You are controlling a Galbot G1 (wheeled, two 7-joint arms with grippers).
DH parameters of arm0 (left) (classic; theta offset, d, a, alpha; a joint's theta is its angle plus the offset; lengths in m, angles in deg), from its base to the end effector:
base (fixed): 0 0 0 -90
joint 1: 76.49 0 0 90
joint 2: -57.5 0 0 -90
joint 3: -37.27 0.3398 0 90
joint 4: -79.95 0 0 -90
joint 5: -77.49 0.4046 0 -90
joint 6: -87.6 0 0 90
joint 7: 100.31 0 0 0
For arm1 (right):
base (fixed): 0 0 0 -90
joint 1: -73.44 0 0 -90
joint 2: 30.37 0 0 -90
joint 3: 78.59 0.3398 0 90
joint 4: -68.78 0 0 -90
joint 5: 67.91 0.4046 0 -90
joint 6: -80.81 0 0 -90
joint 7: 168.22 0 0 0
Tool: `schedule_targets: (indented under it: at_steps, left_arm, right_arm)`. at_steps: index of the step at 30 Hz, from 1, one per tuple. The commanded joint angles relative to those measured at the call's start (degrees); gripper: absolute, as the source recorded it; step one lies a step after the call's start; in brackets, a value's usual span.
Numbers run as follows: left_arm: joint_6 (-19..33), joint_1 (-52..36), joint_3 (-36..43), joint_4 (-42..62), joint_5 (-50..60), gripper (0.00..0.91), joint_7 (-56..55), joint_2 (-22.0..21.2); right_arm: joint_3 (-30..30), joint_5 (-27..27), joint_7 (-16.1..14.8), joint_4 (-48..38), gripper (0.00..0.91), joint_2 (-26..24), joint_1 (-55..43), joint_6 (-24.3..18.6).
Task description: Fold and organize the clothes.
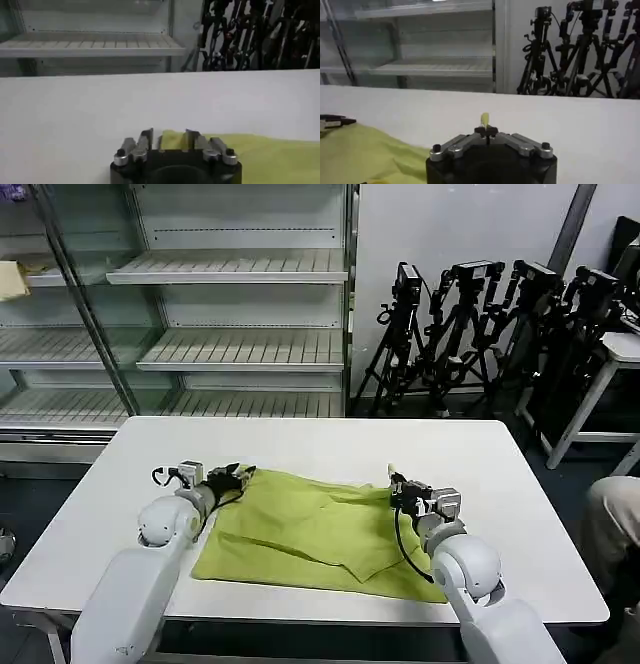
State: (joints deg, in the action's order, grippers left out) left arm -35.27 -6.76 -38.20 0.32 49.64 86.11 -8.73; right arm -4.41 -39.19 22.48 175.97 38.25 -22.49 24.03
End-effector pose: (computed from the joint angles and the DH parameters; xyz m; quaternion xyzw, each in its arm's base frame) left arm 0.5062 0.0749 -0.2585 -0.1311 -0.9610 0.0016 0.2434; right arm 0.3951 0.0178 -0.2038 0.1121 -0.9813 -0.0015 0.1567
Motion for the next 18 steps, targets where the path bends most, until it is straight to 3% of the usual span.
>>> schedule_targets:
  at_steps: [1, 18]
  left_arm:
    - [-0.18, -0.35, 0.23, 1.11, 0.18, 0.020, 0.42, 0.04]
    - [0.48, 3.85, -1.59, -8.24, -3.92, 0.020, -1.86, 3.86]
  right_arm:
    - [0.03, -0.01, 0.02, -0.02, 0.000, 0.01, -0.04, 0.01]
    - [-0.23, 0.09, -0.14, -0.10, 0.000, 0.63, -0.73, 0.01]
